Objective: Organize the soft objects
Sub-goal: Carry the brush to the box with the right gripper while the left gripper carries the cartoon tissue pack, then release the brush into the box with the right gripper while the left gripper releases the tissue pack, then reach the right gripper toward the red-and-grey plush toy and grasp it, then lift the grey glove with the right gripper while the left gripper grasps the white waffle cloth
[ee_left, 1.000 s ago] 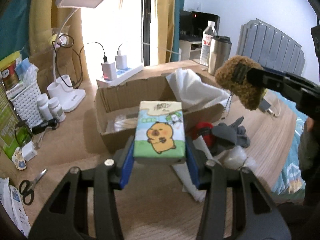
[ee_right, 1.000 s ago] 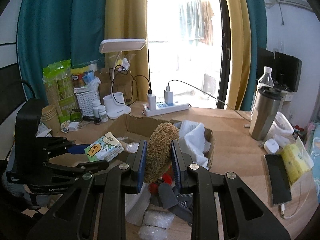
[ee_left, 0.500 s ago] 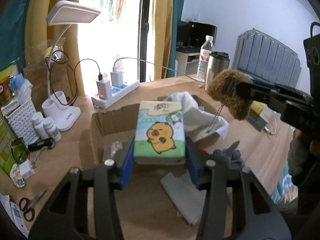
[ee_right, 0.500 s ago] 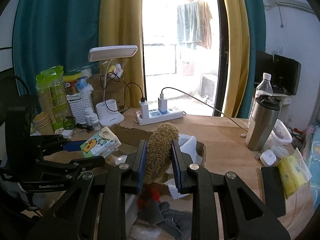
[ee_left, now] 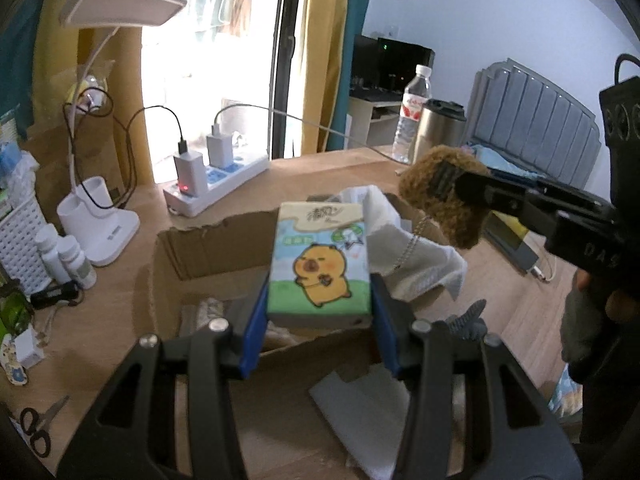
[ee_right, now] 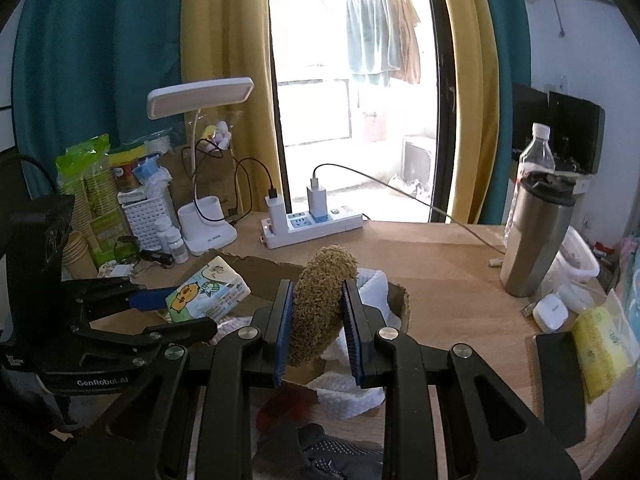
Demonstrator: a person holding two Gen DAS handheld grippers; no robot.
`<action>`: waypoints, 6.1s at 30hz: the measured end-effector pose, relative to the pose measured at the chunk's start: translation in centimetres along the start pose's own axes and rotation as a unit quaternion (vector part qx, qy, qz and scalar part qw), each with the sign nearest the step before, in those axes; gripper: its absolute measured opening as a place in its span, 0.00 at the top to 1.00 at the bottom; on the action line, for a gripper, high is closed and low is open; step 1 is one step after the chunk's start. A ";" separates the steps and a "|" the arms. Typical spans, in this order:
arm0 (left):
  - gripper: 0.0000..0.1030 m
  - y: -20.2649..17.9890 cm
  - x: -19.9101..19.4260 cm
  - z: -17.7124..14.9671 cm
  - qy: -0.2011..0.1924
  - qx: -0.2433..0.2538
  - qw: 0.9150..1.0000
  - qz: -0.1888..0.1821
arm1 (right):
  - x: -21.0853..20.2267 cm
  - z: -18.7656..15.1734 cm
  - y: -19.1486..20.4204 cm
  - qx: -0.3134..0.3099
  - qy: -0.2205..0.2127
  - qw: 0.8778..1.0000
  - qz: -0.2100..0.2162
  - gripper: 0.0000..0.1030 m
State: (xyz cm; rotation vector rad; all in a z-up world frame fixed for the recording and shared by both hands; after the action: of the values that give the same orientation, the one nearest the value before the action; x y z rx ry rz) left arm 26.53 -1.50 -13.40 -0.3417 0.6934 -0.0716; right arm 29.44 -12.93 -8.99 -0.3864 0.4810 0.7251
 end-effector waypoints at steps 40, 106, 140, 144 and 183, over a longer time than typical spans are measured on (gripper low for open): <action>0.36 0.1 4.9 -1.7 0.058 -0.027 0.998 -0.012 | 5.5 -4.3 0.6 0.027 0.070 0.997 0.018 0.62; 0.17 0.2 -5.9 -6.8 -0.012 -0.057 0.998 -0.024 | -5.1 -7.9 6.5 0.015 0.059 0.998 -0.024 0.54; 0.18 -2.0 1.6 -11.4 0.082 0.006 0.995 0.060 | -1.8 -13.9 2.3 0.086 0.075 0.993 0.012 0.49; 0.18 -1.8 2.3 -11.6 0.088 0.012 0.993 0.074 | -1.5 -13.7 2.2 0.092 0.075 0.993 0.022 0.46; 0.85 -3.1 0.5 -11.8 0.077 0.035 0.996 0.035 | -0.1 -14.3 1.9 0.095 0.119 0.988 -0.009 0.86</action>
State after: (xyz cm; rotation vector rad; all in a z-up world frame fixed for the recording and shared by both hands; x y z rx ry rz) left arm 19.52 -7.85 -21.12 -0.2464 0.8538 -0.0562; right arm 24.00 -18.69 -21.10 -0.3000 0.7657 0.6116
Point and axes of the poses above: each gripper's, at about its wrist camera, not at the fingertips, and x roughly the way its jaws point, y to its left, z to its top, the point moved 10 cm from there along x, roughly the way its jaws point, and after that the axes turned 15 degrees about -x, right-handed, at the moved point
